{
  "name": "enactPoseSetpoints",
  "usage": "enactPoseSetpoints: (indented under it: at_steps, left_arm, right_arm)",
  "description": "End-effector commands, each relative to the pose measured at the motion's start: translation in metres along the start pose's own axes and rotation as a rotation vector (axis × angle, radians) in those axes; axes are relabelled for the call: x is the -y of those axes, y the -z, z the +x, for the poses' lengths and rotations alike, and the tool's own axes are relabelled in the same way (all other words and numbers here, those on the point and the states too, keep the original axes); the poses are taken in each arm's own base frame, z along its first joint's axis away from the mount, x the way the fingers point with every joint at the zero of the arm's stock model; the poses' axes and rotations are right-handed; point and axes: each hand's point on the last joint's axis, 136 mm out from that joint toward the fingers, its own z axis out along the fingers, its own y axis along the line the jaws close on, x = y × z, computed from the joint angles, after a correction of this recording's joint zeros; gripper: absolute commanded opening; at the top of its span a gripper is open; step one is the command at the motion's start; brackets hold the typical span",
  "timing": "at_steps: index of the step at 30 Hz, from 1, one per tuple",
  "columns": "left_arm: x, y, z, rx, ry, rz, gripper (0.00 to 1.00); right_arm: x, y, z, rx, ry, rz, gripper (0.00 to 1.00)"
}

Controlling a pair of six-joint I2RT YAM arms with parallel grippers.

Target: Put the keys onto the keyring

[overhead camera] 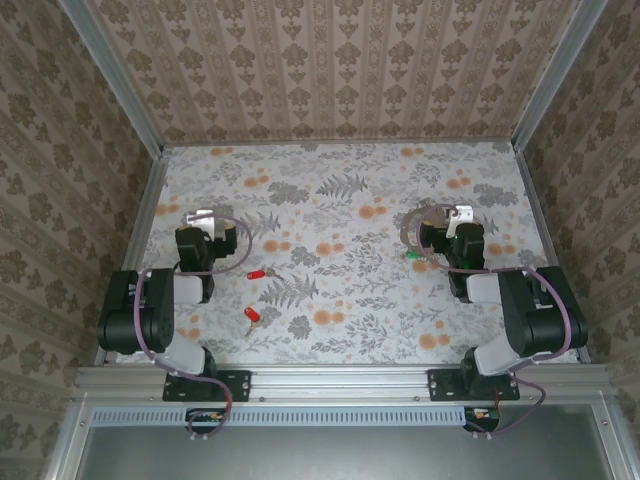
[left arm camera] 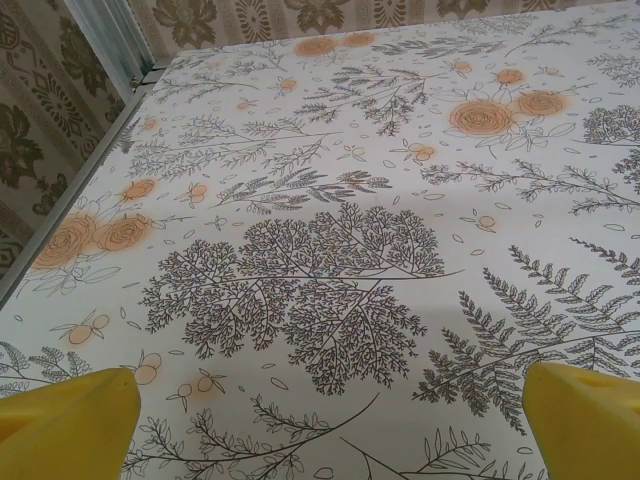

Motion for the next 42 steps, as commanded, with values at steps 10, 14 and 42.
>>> enactPoseSetpoints:
  at_steps: [10,14,42]
  left_arm:
    - [0.002,-0.002,-0.011,0.026,0.010,0.011,1.00]
    - [0.002,-0.003,-0.011,0.024,0.009,0.012,1.00]
    - [-0.051,0.054,-0.070,0.001,0.318,-0.206,1.00]
  right_arm:
    - [-0.003,-0.004,-0.010,0.028,0.004,-0.023,1.00]
    - [-0.003,-0.004,-0.010,0.028,0.004,-0.022,1.00]
    - [-0.025,0.002,-0.037,-0.427,-0.258,-0.086,0.99]
